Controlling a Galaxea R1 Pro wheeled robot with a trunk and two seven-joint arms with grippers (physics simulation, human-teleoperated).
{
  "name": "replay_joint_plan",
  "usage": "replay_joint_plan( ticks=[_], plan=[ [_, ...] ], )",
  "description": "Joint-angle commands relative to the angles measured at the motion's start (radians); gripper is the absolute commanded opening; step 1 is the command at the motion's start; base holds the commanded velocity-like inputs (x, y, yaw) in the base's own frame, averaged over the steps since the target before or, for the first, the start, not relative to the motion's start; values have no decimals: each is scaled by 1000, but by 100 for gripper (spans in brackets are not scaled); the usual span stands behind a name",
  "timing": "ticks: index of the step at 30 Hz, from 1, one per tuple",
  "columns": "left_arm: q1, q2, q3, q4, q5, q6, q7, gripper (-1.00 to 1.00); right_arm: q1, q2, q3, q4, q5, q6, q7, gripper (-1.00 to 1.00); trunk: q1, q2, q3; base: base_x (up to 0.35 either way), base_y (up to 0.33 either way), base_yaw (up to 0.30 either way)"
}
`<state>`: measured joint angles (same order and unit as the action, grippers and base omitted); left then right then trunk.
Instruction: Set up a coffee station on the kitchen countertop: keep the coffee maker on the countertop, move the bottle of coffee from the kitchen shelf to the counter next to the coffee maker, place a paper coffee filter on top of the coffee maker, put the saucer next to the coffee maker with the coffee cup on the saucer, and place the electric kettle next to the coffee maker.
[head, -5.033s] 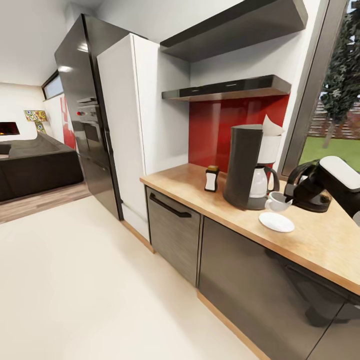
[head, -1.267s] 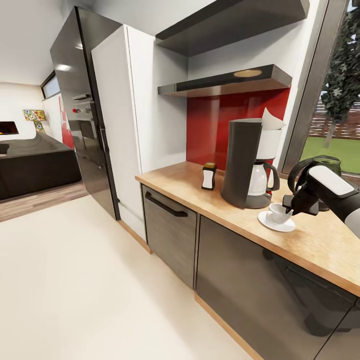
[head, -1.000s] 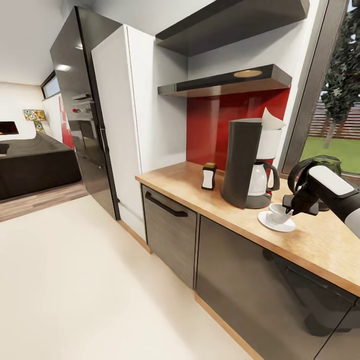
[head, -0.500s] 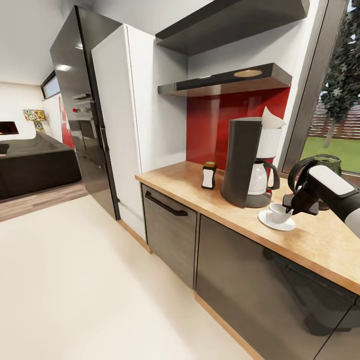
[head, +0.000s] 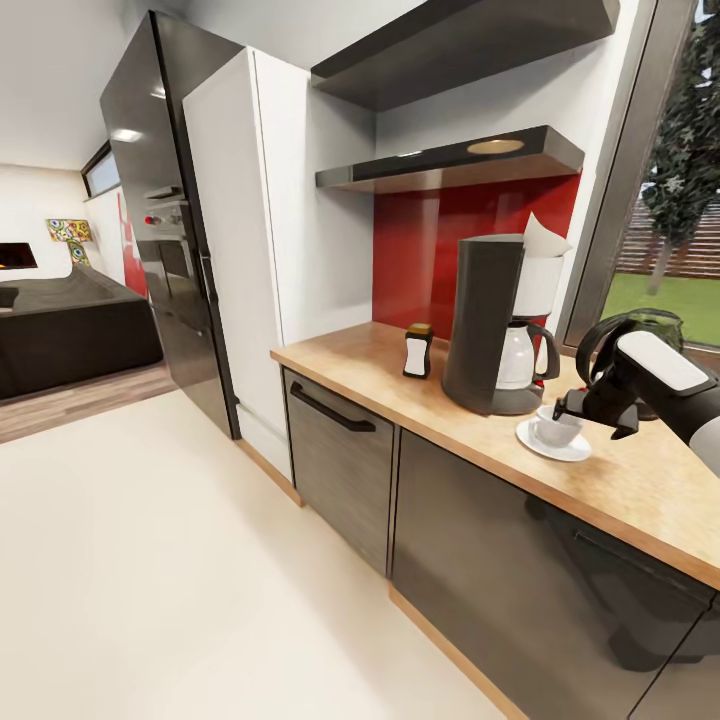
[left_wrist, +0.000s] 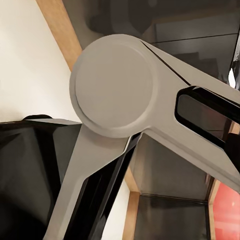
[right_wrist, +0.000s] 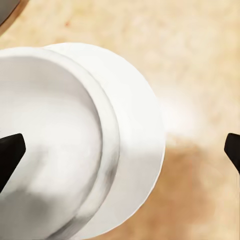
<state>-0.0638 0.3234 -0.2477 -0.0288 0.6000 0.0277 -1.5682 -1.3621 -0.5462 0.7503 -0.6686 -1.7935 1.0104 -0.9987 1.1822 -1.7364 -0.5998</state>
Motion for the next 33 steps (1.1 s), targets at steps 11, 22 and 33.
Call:
replay_joint_plan(
  ticks=[11, 22, 33],
  plan=[
    [-1, 0, -8, -1, 7, 3, -3, 100, -2, -2, 6, -2, -10, 1, -9, 100, -4, 6, 2, 0, 0, 0],
    [-1, 0, -8, 0, 7, 3, -3, 100, -2, -2, 7, -2, -10, 1, -9, 100, -46, 83, 36, 0, 0, 0],
    [-1, 0, -8, -1, 7, 3, -3, 100, -2, -3, 6, -8, -10, 0, -9, 100, -88, 160, 71, 0, 0, 0]
  ],
)
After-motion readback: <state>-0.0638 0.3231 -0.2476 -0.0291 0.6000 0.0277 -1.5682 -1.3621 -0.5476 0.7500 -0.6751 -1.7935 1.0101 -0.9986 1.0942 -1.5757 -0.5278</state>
